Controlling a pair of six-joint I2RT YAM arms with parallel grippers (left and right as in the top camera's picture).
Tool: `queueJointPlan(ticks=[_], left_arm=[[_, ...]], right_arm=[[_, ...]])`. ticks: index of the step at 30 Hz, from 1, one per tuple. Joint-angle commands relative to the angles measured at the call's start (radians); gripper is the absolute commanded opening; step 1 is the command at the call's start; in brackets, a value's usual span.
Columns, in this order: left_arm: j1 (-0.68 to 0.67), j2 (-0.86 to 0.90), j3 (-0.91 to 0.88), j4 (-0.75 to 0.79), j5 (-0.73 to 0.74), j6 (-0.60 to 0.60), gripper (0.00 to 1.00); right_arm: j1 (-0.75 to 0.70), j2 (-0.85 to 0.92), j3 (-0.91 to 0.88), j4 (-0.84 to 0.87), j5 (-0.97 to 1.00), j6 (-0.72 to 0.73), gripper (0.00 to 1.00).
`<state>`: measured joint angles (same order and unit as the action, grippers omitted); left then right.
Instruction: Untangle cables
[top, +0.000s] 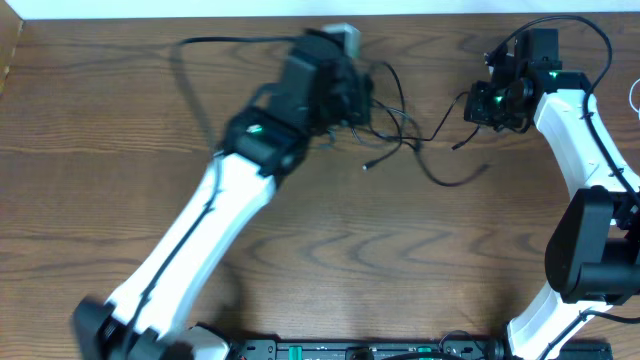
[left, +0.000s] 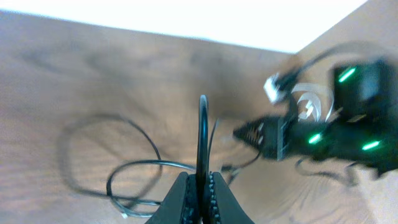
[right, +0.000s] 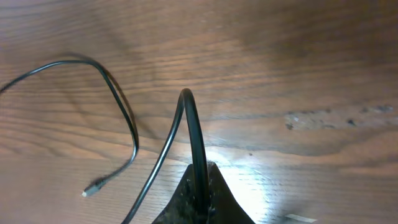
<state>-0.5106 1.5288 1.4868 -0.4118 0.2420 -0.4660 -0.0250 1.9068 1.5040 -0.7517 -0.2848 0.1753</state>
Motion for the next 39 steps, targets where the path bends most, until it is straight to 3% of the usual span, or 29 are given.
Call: queueJointPlan(ticks=[1, 6, 7, 8, 12, 14, 16, 21, 28, 35, 39], left_arm=[[0.058, -0.115, 0.004, -0.001, 0.009, 0.024, 0.07], [0.09, -0.183, 0.004, -0.034, 0.008, 0.025, 0.07], [0.09, -0.187, 0.004, -0.042, 0.008, 0.025, 0.07], [0.09, -0.188, 0.004, -0.05, 0.009, 0.025, 0.07], [0.09, -0.179, 0.004, -0.063, 0.008, 0.025, 0.07], [0.09, -0.177, 0.004, -0.062, 0.009, 0.024, 0.07], [0.09, -0.177, 0.004, -0.062, 0.008, 0.024, 0.07], [0.09, -0.177, 0.004, -0.051, 0.009, 0.019, 0.07], [0.09, -0.177, 0.004, -0.005, 0.009, -0.005, 0.07], [0.09, -0.191, 0.004, 0.071, 0.008, -0.014, 0.08], [0.098, -0.205, 0.004, 0.085, 0.008, -0.014, 0.07]], right_arm=[[-0.002, -0.006, -0.005, -0.015, 0.105, 0.035, 0.01], [-0.004, -0.006, -0.005, -0.028, 0.176, 0.061, 0.04], [-0.004, -0.007, -0.004, -0.023, 0.145, 0.038, 0.17], [-0.004, -0.012, -0.001, -0.011, 0.048, -0.037, 0.37], [0.003, -0.044, 0.0, 0.029, -0.338, -0.273, 0.63], [0.013, -0.072, 0.0, 0.047, -0.442, -0.33, 0.79], [0.026, -0.098, 0.0, 0.062, -0.485, -0.336, 0.86], [0.083, -0.15, 0.0, 0.097, -0.539, -0.338, 0.9], [0.161, -0.148, 0.0, 0.158, -0.638, -0.321, 0.85], [0.238, -0.129, -0.001, 0.163, -0.48, -0.276, 0.81], [0.25, -0.102, -0.001, 0.136, -0.48, -0.343, 0.79]])
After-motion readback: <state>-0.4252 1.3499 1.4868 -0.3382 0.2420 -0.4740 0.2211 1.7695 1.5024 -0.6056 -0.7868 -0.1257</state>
